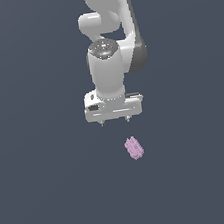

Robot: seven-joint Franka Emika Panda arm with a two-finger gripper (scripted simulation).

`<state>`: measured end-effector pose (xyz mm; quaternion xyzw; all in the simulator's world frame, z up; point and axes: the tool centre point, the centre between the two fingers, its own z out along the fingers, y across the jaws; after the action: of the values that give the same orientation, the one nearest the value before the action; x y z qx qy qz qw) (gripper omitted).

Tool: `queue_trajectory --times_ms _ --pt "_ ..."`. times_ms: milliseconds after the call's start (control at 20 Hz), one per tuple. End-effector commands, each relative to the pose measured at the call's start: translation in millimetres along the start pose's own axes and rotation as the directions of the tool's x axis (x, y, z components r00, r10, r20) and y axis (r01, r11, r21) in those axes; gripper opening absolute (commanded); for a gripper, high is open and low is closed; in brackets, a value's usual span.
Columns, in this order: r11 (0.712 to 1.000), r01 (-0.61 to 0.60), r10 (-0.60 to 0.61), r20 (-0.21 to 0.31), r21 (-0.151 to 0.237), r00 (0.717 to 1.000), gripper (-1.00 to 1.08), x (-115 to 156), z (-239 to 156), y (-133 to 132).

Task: Pick up the object and move it to a goal position.

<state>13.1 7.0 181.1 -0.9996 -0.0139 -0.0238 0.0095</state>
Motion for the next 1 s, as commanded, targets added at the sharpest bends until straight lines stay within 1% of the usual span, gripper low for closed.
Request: queue_trajectory --times_ms 0,450,750,950 --pt "1.000 0.001 -0.001 0.008 -0.003 1.000 1.00 -2 2 -1" --pt "0.999 0.035 -0.035 0.011 -0.005 0.999 1.00 7 9 -7" --pt "0.994 0.108 -0.107 0.022 -0.008 0.994 1.00 23 25 -22" --pt "0.984 0.177 -0.177 0.032 -0.008 0.984 1.00 38 42 -37"
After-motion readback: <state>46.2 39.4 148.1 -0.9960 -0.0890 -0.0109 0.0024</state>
